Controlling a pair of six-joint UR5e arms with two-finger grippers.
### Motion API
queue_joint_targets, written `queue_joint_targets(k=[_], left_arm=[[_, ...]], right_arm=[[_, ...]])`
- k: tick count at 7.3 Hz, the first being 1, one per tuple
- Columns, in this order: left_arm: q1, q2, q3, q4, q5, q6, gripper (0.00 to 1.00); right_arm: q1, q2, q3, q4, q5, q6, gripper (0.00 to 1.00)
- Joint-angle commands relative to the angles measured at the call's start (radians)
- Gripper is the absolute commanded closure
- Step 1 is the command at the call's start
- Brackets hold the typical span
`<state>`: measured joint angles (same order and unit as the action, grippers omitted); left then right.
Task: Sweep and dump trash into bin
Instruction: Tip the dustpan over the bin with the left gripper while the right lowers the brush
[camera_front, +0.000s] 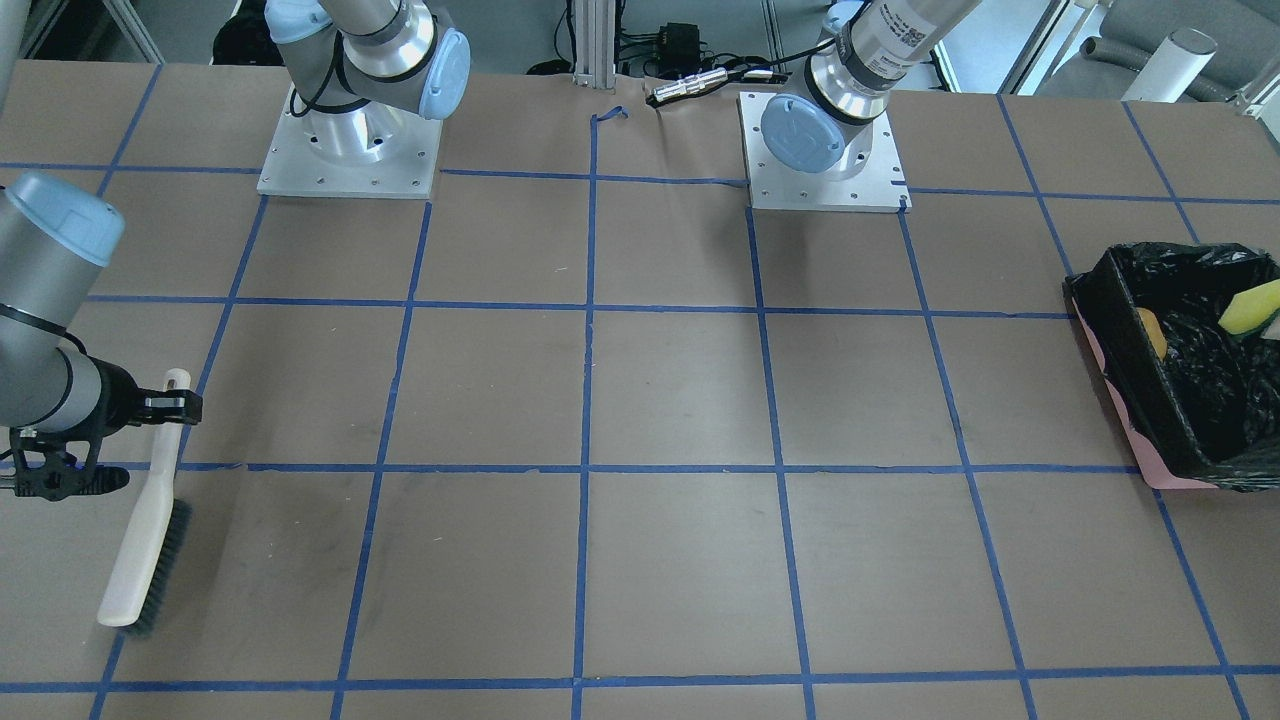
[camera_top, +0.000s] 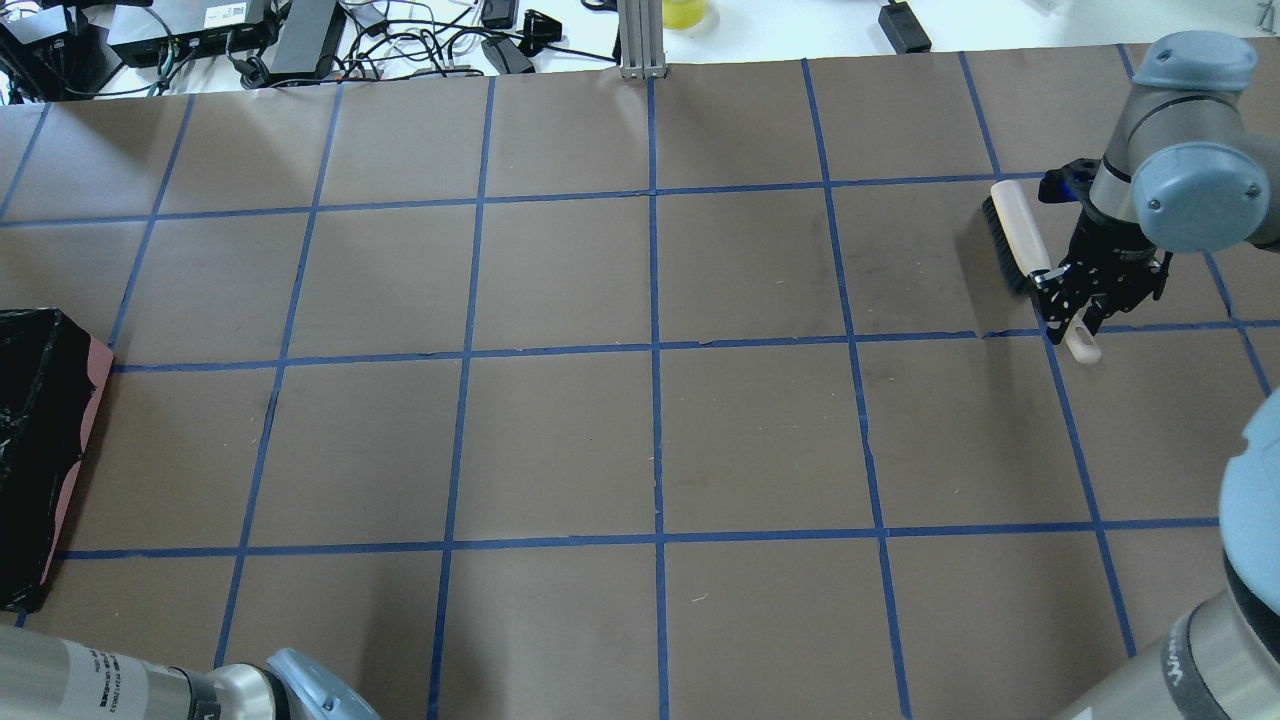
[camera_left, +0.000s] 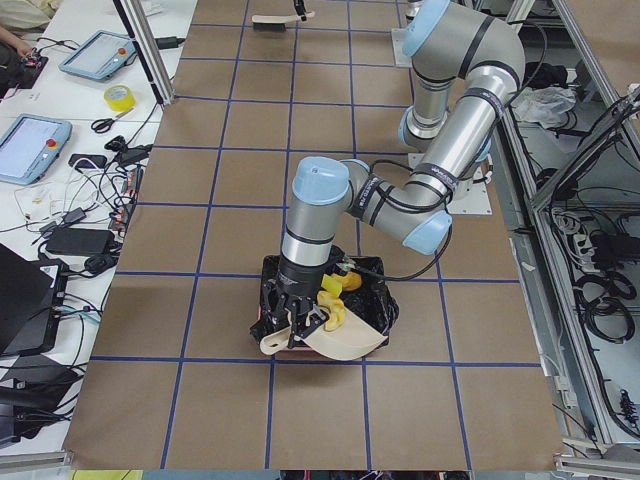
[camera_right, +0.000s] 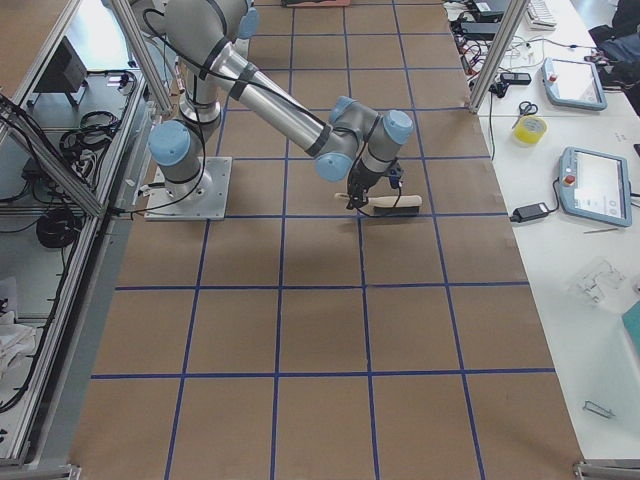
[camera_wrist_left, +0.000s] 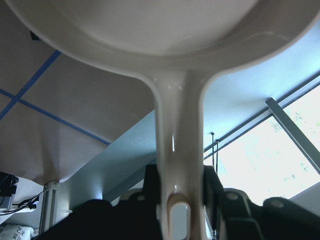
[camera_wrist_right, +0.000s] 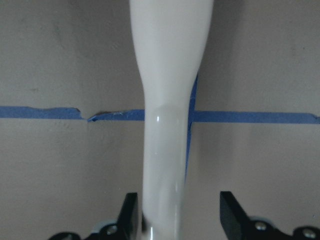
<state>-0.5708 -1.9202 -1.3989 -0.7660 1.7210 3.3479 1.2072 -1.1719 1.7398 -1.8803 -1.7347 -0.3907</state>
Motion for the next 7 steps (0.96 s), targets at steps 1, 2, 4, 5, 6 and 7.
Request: queue_joint_targets(k=[1,2,4,5,6,7], left_arm=[[0.000,0.070,-0.173,0.214,0.011,0.011,1.00],[0.000,0.096,-0.207,0.229,0.009,0.013,1.00],[-0.003,0.133,-0.232,0.305,0.015,0.019,1.00],[-0.003,0.153,-0.259,0.312,0.014,0.021,1.00],[-0.006,0.182,-0.309,0.368,0.014,0.022,1.00],[-0.007,0.199,-0.345,0.399,0.014,0.022,1.00]], right_arm=[[0.000,0.001,0.001,0.000,0.000,0.001,0.27],[0.000,0.000,0.001,-0.002,0.000,0.003,0.24],[0.003,-0.043,-0.041,-0.025,0.020,0.003,0.03],[0.008,-0.104,-0.066,-0.016,0.073,0.006,0.01],[0.008,-0.194,-0.081,0.024,0.124,0.012,0.01],[0.008,-0.274,-0.129,0.124,0.124,0.012,0.01]])
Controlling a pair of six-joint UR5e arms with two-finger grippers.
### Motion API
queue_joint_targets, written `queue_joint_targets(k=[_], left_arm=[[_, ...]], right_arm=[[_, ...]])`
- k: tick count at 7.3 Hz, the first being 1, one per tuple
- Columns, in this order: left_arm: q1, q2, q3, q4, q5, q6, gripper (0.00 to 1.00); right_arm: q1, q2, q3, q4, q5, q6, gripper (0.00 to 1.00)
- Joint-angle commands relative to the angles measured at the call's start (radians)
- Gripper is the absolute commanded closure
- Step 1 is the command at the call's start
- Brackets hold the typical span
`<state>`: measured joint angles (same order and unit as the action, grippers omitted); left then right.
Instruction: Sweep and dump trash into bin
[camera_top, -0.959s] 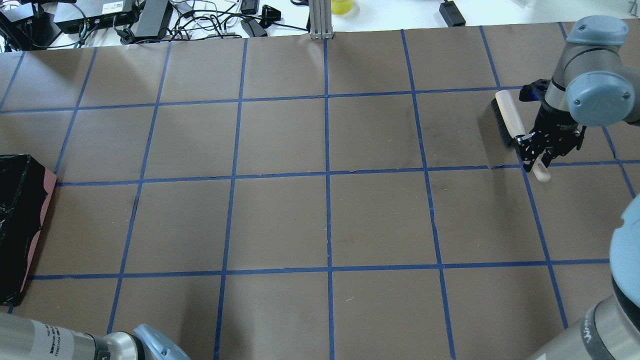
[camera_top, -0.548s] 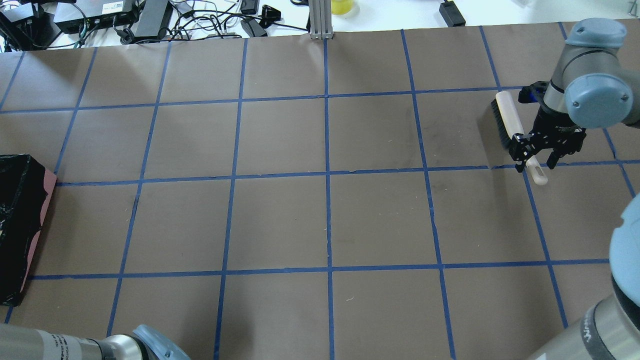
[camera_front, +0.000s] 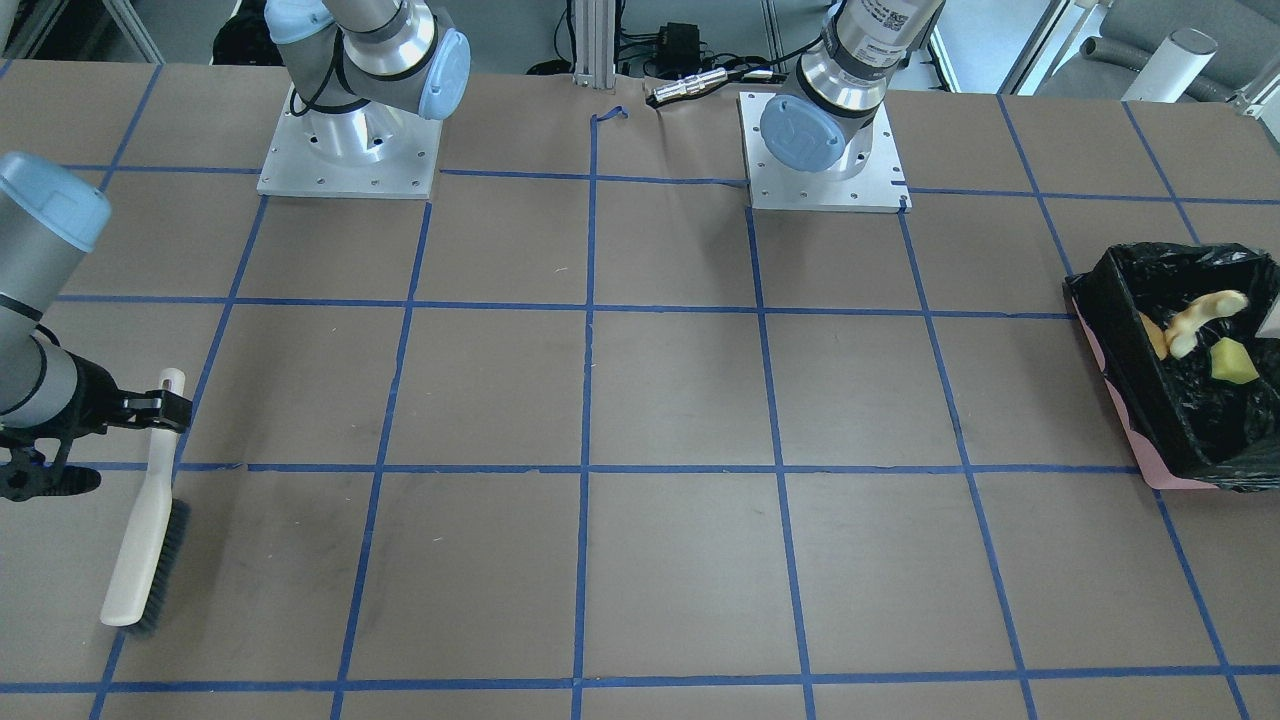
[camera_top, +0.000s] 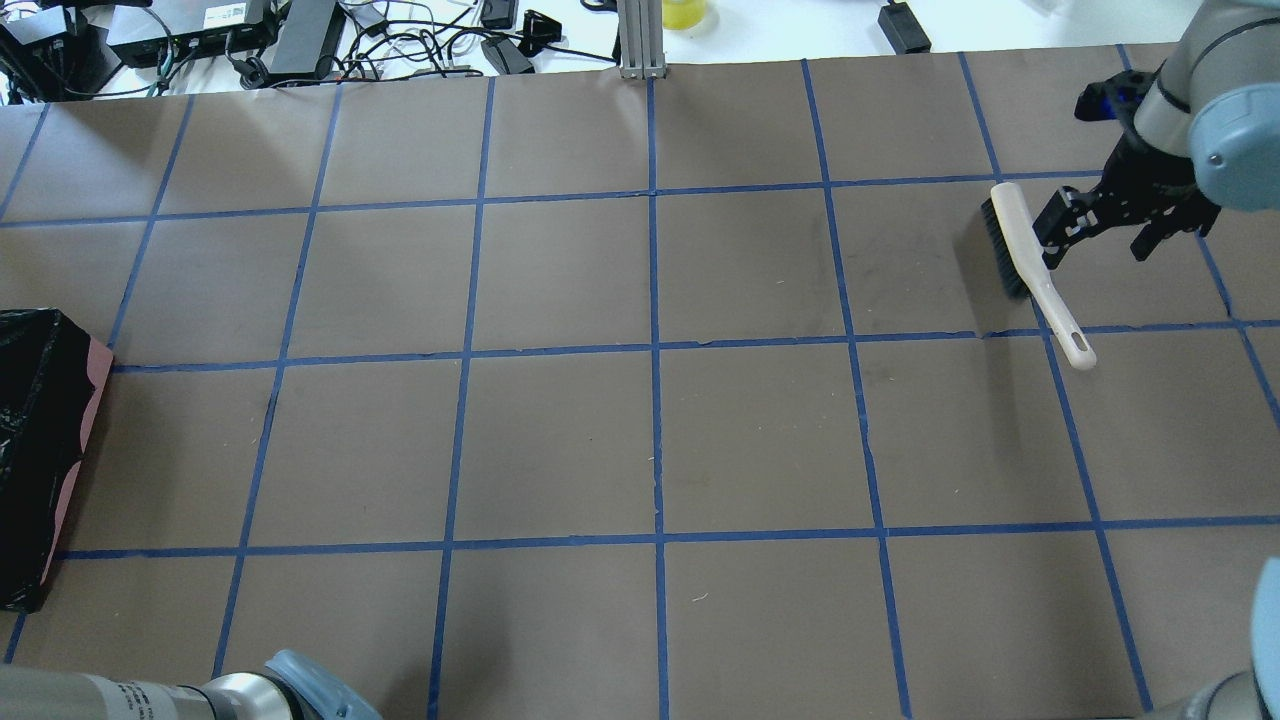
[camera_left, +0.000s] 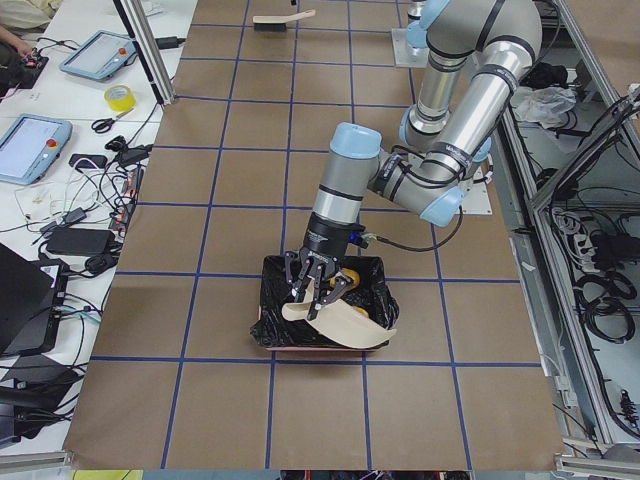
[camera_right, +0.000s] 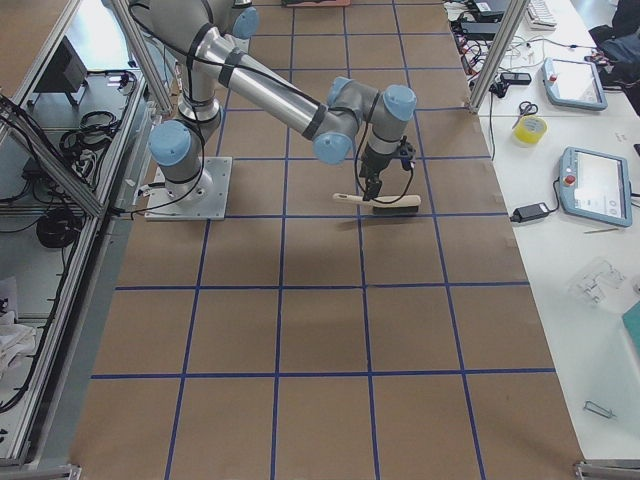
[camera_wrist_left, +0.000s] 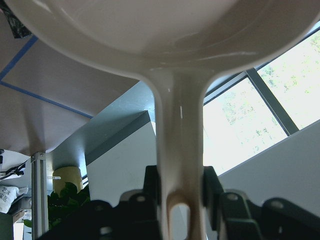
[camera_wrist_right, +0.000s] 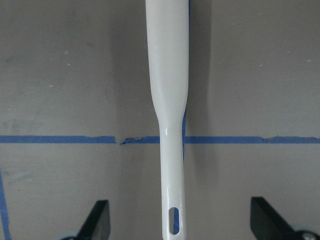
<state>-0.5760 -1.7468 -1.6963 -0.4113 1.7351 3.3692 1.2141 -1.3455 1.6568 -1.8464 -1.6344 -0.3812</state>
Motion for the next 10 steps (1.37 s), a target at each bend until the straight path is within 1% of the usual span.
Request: queue_joint_targets(k=[1,2,3,4,5,6,7,8,9,10], left_arm=[[-0.002,0.033,-0.040,0.020,-0.002,0.002,1.00],[-0.008,0.036,-0.013,-0.100,-0.006,-0.008,1.00],[-0.037,0.046,0.053,-0.260,-0.041,-0.043,1.00],[-0.077,0.032,0.142,-0.455,-0.046,-0.142,1.00],[-0.105,0.014,0.214,-0.588,-0.052,-0.218,1.00],[-0.125,-0.003,0.245,-0.671,-0.127,-0.316,1.00],[-0.149,-0.028,0.245,-0.717,-0.165,-0.432,1.00],[-0.213,-0.048,0.251,-0.739,-0.205,-0.587,1.00],[-0.310,-0.060,0.259,-0.779,-0.198,-0.758,1.00],[-0.382,-0.083,0.268,-0.806,-0.198,-0.913,1.00]], right_arm=[[0.001,-0.131,-0.128,0.184,0.025,0.002,0.00],[0.002,-0.132,-0.220,0.232,0.027,0.016,0.00],[0.008,-0.129,-0.286,0.301,0.034,0.068,0.00],[0.027,-0.130,-0.305,0.334,0.057,0.093,0.00],[0.069,-0.133,-0.307,0.334,0.059,0.138,0.00],[0.153,-0.141,-0.308,0.335,0.054,0.248,0.00],[0.247,-0.148,-0.308,0.339,0.051,0.356,0.00],[0.313,-0.153,-0.304,0.360,0.048,0.445,0.00],[0.352,-0.171,-0.275,0.390,0.054,0.464,0.00],[0.358,-0.199,-0.232,0.380,0.056,0.460,0.00]])
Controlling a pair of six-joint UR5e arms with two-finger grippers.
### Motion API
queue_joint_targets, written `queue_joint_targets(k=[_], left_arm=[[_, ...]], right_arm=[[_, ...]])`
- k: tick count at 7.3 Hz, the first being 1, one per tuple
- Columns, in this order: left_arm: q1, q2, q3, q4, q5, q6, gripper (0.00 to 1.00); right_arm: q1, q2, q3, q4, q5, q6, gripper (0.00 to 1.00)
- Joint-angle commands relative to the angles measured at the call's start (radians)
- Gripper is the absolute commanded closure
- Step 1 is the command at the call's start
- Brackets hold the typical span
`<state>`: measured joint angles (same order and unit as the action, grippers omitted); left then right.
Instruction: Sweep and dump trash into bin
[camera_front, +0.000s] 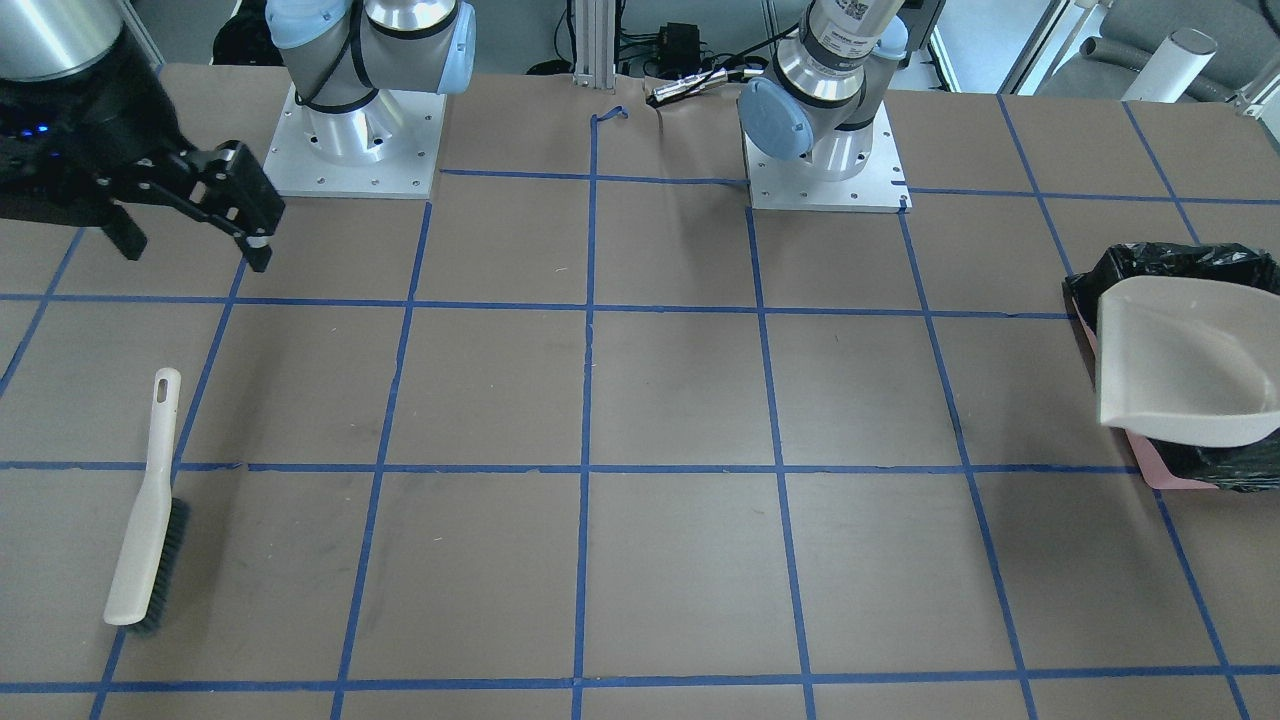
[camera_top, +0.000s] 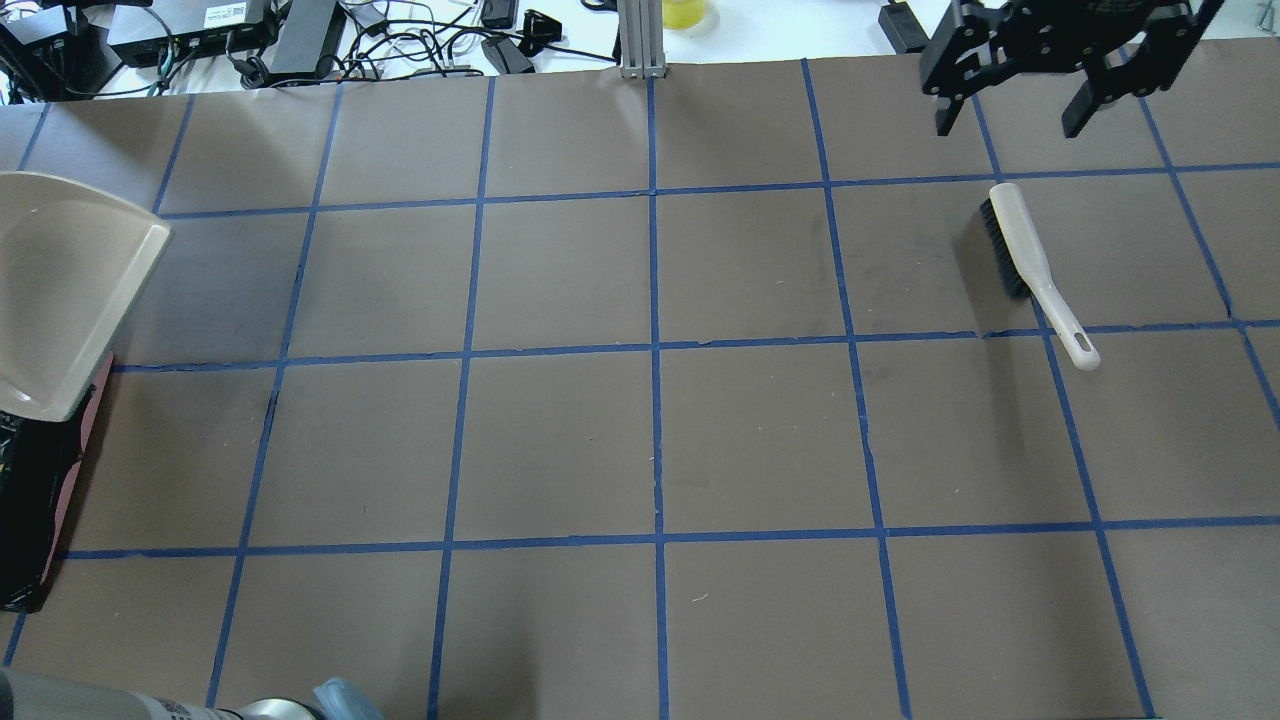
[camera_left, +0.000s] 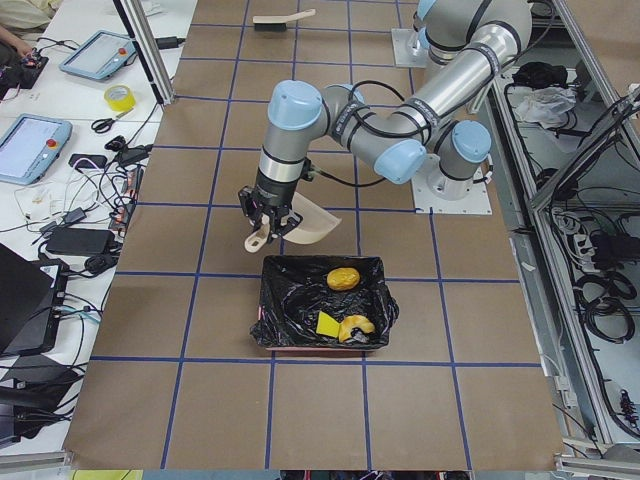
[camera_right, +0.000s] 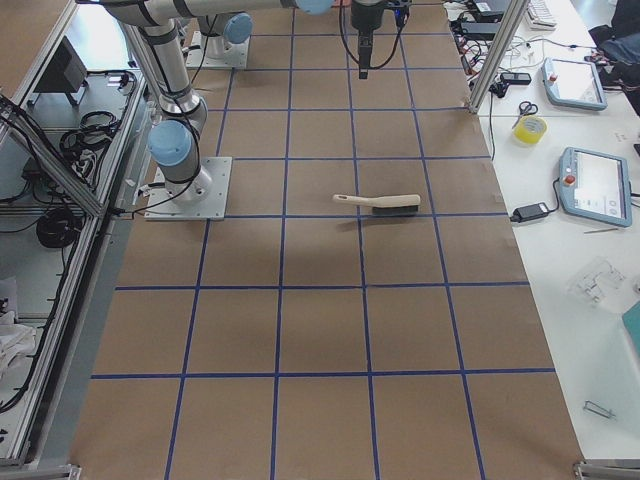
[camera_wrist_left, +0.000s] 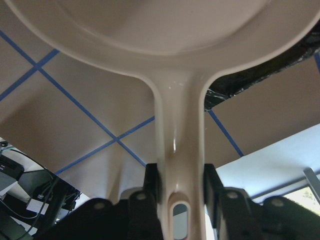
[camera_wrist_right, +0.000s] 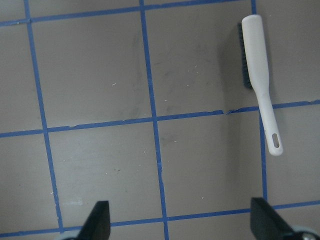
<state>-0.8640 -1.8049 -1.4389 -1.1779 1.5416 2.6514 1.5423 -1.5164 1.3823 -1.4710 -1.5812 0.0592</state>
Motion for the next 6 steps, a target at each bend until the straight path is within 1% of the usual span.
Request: queue_joint_targets(k=[1,2,3,4,5,6], left_arm=[[-0.131,-0.063,0.014,-0.040,-0.024,-0.315,1.00],[-0.189,-0.100,0.017,-0.040,-0.023,-0.353,1.00],[-0.252,-0.152,0.035,-0.048,-0.015,-0.381,1.00],[-0.321,-0.207,0.060,-0.048,-0.014,-0.528,1.00],[-0.378,-0.267,0.098,-0.048,0.000,-0.577,1.00],[-0.439,-0.307,0.135,-0.083,0.030,-0.673,1.00]], right_arm=[[0.030,-0.036,0.078,-0.041,0.003,0.013,0.00],[0.030,-0.037,0.098,-0.076,0.003,-0.010,0.00],[0.028,-0.054,0.125,-0.080,0.006,-0.060,0.00],[0.027,-0.077,0.154,-0.086,0.004,-0.061,0.00],[0.025,-0.079,0.159,-0.151,0.003,-0.065,0.00],[0.024,-0.073,0.158,-0.199,0.003,-0.067,0.00]])
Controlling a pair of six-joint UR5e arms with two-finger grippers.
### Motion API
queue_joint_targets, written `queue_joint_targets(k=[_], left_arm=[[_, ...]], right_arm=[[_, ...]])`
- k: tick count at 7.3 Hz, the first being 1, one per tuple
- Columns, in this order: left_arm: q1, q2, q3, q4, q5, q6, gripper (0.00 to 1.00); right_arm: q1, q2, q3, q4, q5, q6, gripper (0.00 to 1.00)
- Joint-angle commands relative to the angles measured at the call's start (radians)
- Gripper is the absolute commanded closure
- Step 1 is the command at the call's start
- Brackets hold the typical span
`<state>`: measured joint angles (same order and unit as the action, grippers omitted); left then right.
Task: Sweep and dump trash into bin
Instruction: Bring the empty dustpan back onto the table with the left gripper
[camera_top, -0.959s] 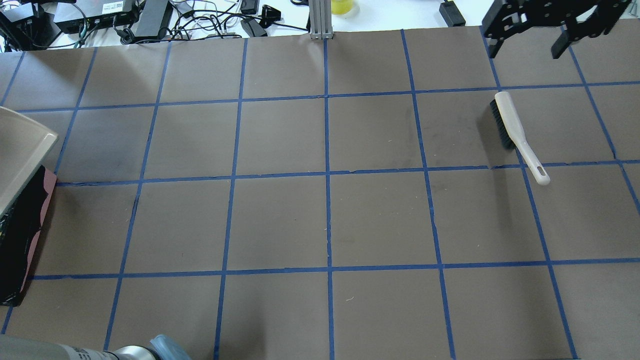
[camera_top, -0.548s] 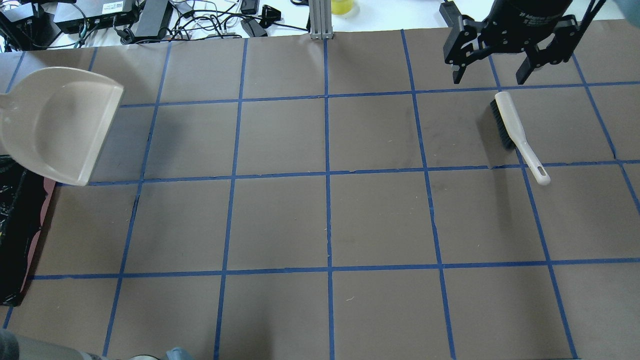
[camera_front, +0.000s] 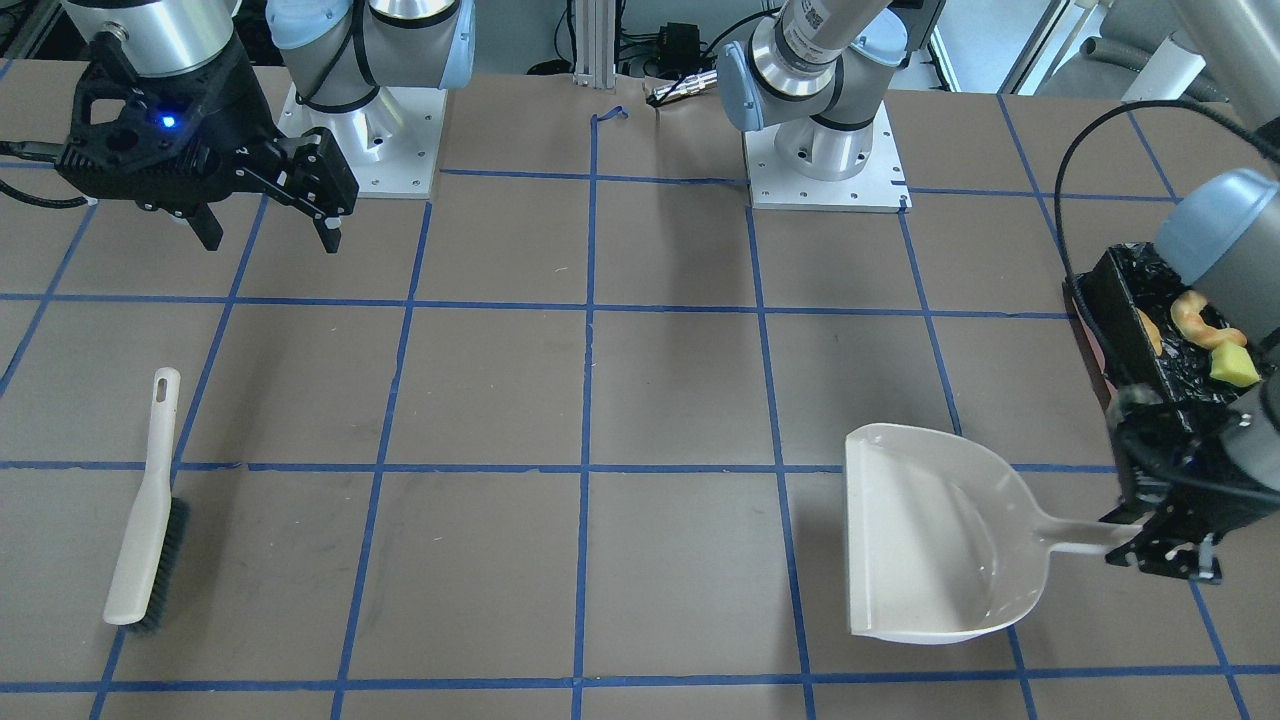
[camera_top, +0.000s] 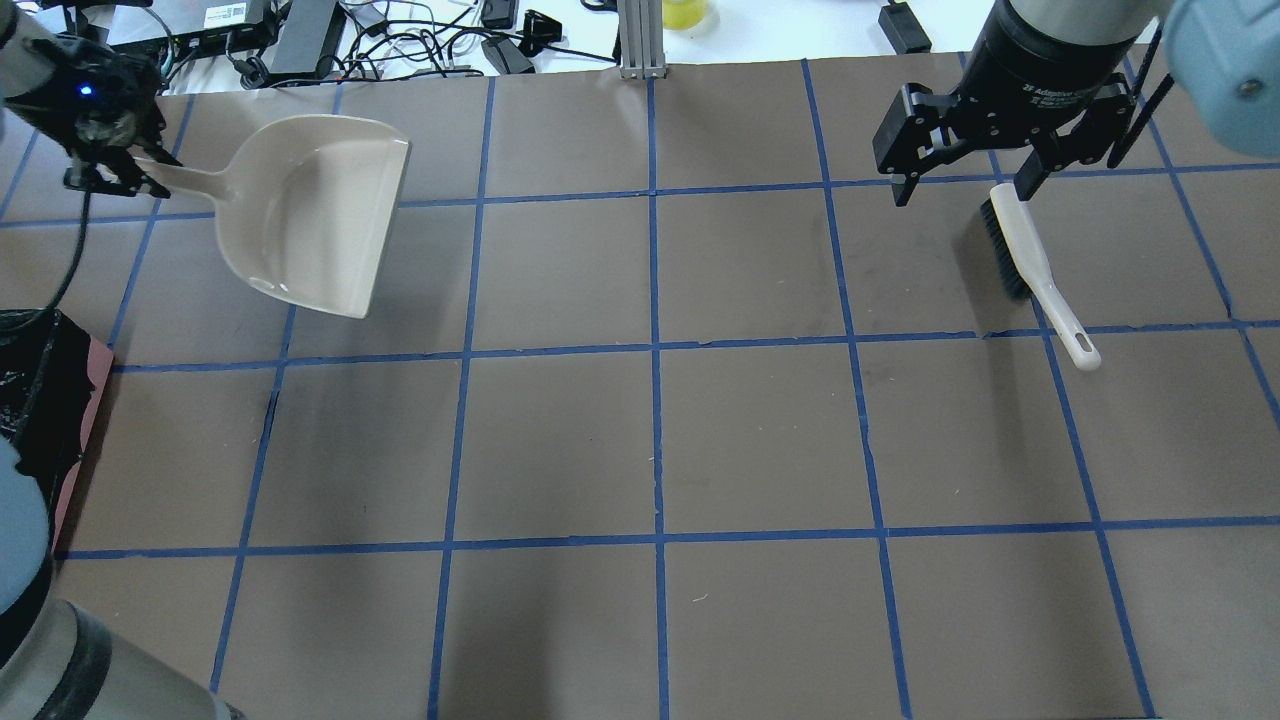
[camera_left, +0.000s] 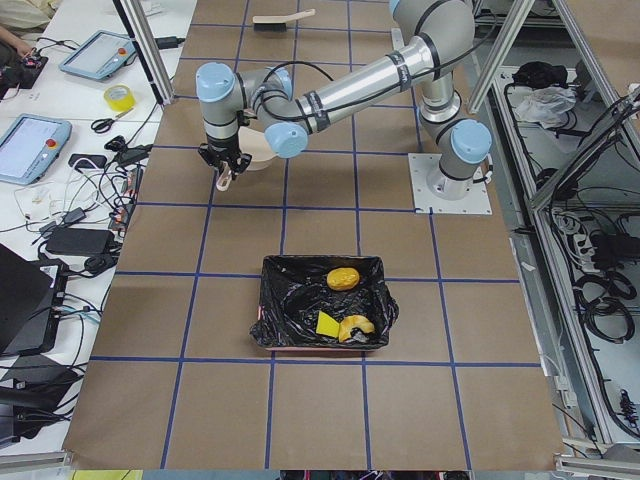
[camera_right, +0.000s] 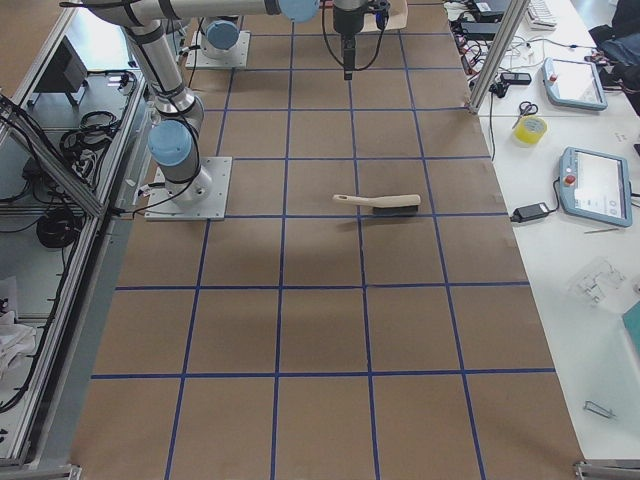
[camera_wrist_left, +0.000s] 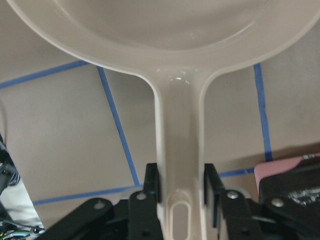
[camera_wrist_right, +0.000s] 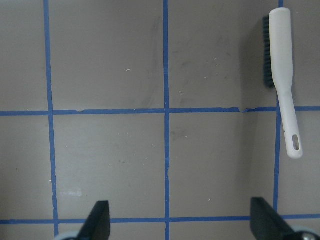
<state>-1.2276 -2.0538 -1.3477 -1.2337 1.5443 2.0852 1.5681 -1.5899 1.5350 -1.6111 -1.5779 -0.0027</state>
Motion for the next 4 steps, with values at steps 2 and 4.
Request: queue_joint_targets(k=[2,4], left_arm=[[-0.145,-0.123,0.073,-0.026,0.031,-0.203,1.00],[-0.185,-0.152,0.064,-0.036,0.134,-0.208,1.00]], right_arm=[[-0.002,0.004,0.005,-0.062,0.002,0.000,0.00],[-0.002,0.007,-0.001,-0.064,0.062,0.027,0.00]])
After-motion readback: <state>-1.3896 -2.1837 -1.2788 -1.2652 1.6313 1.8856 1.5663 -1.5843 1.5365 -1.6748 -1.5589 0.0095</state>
